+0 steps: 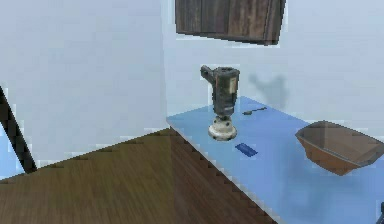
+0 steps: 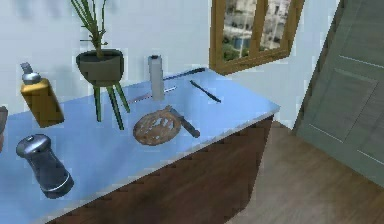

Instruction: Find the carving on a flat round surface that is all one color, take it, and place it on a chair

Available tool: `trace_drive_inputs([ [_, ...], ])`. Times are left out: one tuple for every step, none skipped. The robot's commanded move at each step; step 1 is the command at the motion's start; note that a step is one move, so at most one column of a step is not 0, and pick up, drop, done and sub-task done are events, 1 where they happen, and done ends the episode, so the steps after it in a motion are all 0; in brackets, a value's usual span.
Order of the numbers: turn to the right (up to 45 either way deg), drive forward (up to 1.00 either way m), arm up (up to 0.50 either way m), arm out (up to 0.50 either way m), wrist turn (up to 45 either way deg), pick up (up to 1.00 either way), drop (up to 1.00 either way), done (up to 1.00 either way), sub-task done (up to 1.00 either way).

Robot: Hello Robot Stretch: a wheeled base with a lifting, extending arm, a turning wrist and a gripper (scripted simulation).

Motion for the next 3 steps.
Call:
trace_drive_inputs([
  [0.0,0.0,0.38,0.0,0.0,0.0,0.0,0.0,0.0],
  [0.0,0.0,0.0,0.26,0.0,0.0,0.0,0.0,0.0],
  [0.0,0.0,0.0,0.0,45.0,0.0,0.0,0.0,0.0],
])
